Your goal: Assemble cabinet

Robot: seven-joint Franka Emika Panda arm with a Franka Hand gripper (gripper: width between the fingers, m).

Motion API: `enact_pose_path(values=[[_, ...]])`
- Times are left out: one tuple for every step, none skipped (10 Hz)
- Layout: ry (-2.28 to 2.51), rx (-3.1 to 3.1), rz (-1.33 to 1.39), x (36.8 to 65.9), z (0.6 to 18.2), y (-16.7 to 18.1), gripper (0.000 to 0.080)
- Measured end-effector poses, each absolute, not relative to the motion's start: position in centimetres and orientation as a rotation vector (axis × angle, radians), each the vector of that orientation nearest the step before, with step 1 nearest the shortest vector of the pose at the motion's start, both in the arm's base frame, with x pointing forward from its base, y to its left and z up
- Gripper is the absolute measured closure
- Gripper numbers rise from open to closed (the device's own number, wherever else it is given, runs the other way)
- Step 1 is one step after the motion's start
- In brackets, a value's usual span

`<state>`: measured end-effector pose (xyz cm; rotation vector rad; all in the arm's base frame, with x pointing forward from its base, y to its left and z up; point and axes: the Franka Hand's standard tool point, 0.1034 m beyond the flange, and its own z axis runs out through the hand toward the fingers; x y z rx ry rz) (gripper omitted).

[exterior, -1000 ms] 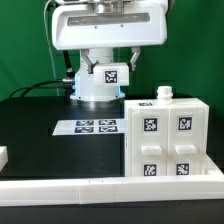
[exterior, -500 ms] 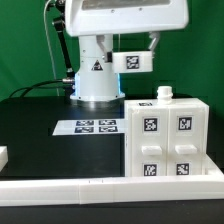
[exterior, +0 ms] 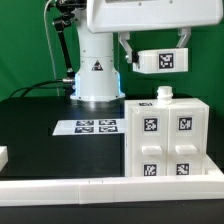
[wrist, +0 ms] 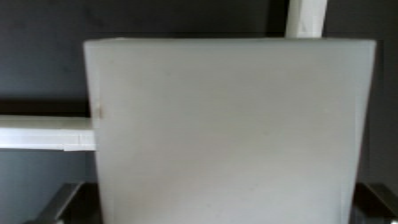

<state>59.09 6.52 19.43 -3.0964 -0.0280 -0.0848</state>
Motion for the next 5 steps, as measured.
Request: enact_pose_path(values=[[-0.027, -3.097, -0.083, 59.02, 19.39, 6.48, 0.0236], [-0.027, -3.097, -0.079, 58.99, 19.25, 6.48, 0.0236], [-0.029, -3.097, -0.077, 58.97, 19.16, 6.54, 0.0236], [-0.036, -3.097, -0.071, 59.08, 18.84, 6.85, 0.0236], [-0.042, -3.098, -0.07, 59.63, 18.45, 7.14, 0.0236]])
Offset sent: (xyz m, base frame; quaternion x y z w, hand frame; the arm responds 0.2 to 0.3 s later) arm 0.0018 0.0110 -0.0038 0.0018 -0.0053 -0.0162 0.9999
